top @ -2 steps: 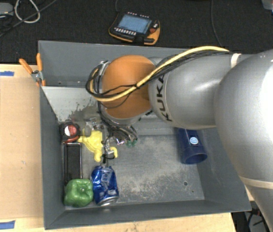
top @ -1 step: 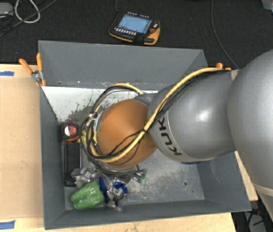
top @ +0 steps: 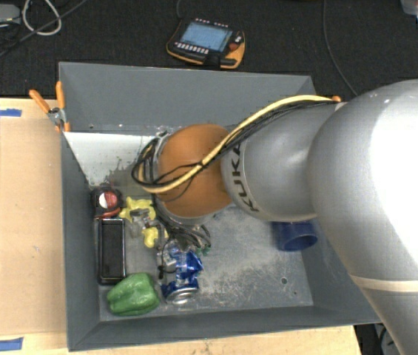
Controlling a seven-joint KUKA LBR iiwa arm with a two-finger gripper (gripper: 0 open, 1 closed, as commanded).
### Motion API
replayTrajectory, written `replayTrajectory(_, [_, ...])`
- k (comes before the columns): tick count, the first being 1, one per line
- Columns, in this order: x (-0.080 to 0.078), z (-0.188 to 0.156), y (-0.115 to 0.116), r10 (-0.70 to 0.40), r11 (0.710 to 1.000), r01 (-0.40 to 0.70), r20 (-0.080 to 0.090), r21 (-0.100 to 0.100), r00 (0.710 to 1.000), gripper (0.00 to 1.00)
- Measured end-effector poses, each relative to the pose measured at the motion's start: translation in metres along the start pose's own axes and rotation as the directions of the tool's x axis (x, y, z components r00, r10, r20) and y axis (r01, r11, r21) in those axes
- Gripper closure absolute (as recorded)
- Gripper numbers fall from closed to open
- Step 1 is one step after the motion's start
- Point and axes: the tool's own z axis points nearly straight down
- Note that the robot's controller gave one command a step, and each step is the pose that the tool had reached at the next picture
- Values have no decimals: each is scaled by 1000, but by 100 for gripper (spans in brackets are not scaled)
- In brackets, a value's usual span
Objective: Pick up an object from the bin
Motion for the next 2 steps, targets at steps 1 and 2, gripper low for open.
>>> replayTrajectory(1, [46, -5, 71, -629, 777, 629, 17, 30, 777, 100])
replayTrajectory(2, [46, -4, 70, -626, 780, 625, 17, 28, 780, 100])
